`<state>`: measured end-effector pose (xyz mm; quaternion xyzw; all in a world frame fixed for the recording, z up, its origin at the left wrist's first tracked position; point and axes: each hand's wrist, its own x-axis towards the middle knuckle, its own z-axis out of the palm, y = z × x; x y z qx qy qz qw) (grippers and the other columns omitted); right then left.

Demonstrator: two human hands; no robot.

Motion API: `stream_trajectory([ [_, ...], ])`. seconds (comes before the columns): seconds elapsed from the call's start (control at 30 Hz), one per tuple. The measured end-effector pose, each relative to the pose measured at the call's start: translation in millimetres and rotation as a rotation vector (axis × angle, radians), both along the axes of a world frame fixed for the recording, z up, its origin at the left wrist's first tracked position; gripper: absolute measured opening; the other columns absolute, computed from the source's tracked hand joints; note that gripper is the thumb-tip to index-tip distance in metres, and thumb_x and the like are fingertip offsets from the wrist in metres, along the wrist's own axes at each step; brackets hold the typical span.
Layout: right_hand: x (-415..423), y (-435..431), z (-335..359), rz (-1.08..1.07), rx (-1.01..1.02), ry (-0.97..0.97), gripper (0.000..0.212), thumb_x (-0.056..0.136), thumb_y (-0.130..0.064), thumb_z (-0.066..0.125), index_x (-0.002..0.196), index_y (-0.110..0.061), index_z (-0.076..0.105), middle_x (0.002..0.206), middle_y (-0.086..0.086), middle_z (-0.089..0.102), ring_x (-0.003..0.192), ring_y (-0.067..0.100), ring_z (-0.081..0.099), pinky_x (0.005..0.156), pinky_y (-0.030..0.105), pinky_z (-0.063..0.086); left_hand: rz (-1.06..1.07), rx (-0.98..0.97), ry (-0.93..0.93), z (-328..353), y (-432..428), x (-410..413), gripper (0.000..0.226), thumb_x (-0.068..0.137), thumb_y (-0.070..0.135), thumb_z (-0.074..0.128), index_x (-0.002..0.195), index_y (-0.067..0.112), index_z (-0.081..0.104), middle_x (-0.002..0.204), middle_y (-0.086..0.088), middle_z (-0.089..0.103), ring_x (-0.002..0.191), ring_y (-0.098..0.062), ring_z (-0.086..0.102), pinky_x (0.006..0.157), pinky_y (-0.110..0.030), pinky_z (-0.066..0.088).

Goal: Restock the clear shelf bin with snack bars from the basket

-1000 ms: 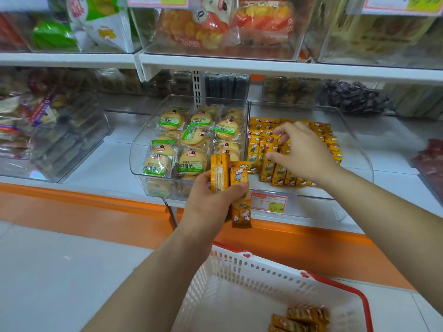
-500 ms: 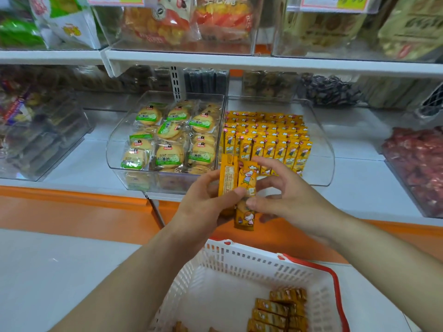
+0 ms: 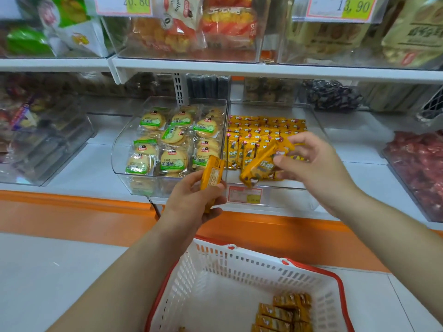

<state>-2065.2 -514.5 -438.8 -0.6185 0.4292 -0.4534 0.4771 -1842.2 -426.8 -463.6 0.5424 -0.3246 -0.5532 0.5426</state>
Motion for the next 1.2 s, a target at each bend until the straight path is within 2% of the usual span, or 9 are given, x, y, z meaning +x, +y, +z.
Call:
stream_trajectory([
  [0.17,24.2,-55.9,-4.7,-0.126,-0.183,0.281,0.032,0.076,-0.016,0.085,0.085,-0.035,0.061,0.098,-0.006,0.066,0.076,0.028,0.073,0.081,0.051,0.059,0.010,-0.027,-0.004,0.0,-3.9,5.7,0.018,0.098,0.016,0.065,0.114,0.025,0.066,0.101,-0.005,0.077,0.077,-0.013,0.074,0.064,-0.026,0.057],
  [0.33,58.5,-111.3,-22.0,-0.112,-0.353,0.647,0.029,0.076,-0.029,0.085,0.099,-0.030,0.068,0.101,-0.005,0.070,0.068,0.000,0.065,0.066,0.023,0.047,0.026,-0.082,-0.074,-2.5,-4.2,12.0,0.019,0.097,0.012,0.067,0.104,0.030,0.068,0.090,-0.001,0.078,0.081,-0.016,0.074,0.070,-0.028,0.061],
  [0.5,74.4,-132.7,-42.9,-0.120,-0.442,0.982,0.032,0.082,-0.034,0.080,0.111,-0.024,0.071,0.112,0.003,0.072,0.107,0.027,0.063,0.088,0.037,0.048,0.030,-0.074,-0.115,-4.4,-3.2,13.0,0.032,0.097,0.014,0.068,0.127,0.022,0.063,0.098,-0.003,0.076,0.083,-0.014,0.075,0.071,-0.026,0.062],
  [0.67,75.3,-135.3,-52.5,-0.084,-0.507,1.103,0.035,0.084,-0.037,0.078,0.114,-0.022,0.072,0.123,0.005,0.065,0.117,0.030,0.053,0.091,0.040,0.046,0.056,-0.077,-0.107,-5.2,-7.4,12.3,0.034,0.096,0.014,0.070,0.127,0.024,0.062,0.089,0.001,0.077,0.088,-0.021,0.076,0.070,-0.026,0.063],
  [0.83,72.7,-122.6,-48.1,-0.073,-0.524,1.185,0.043,0.086,-0.041,0.073,0.125,-0.025,0.065,0.127,0.004,0.055,0.120,0.027,0.046,0.097,0.039,0.043,0.054,-0.083,-0.106,-7.3,-9.8,7.5,0.027,0.094,0.015,0.072,0.115,0.031,0.064,0.085,0.003,0.076,0.079,-0.013,0.075,0.067,-0.024,0.061],
  [0.9,69.4,-108.3,-37.1,-0.142,-0.571,1.143,0.039,0.088,-0.043,0.070,0.123,-0.026,0.063,0.125,0.002,0.056,0.119,0.025,0.046,0.098,0.039,0.042,0.050,-0.087,-0.112,-6.4,-10.2,5.0,0.026,0.094,0.015,0.072,0.107,0.035,0.063,0.081,0.005,0.076,0.073,-0.009,0.073,0.063,-0.023,0.059],
  [1.0,55.4,-68.3,-19.0,-0.134,-0.516,0.814,0.021,0.092,-0.038,0.064,0.110,-0.027,0.066,0.104,-0.012,0.059,0.102,0.011,0.051,0.083,0.025,0.041,0.018,-0.101,-0.211,-4.0,-8.4,0.3,0.028,0.093,0.018,0.074,0.112,0.035,0.063,0.085,0.004,0.076,0.071,-0.008,0.072,0.059,-0.021,0.056],
  [1.1,34.6,-17.6,-9.1,0.061,-0.148,0.434,0.014,0.095,-0.033,0.062,0.108,-0.032,0.067,0.094,-0.013,0.067,0.081,0.005,0.064,0.067,0.015,0.048,-0.044,-0.127,-0.337,-2.9,-7.1,-8.2,0.034,0.088,0.023,0.079,0.116,0.035,0.062,0.095,0.006,0.076,0.074,-0.010,0.074,0.058,-0.021,0.057],
  [1.2,19.0,22.7,-7.7,0.172,0.185,0.154,0.020,0.097,-0.034,0.061,0.116,-0.035,0.065,0.097,-0.002,0.073,0.076,0.016,0.072,0.058,0.025,0.054,-0.109,-0.163,-0.438,-4.9,-3.1,-21.2,0.037,0.083,0.025,0.085,0.109,0.040,0.063,0.099,0.012,0.075,0.076,-0.004,0.071,0.061,-0.020,0.055],
])
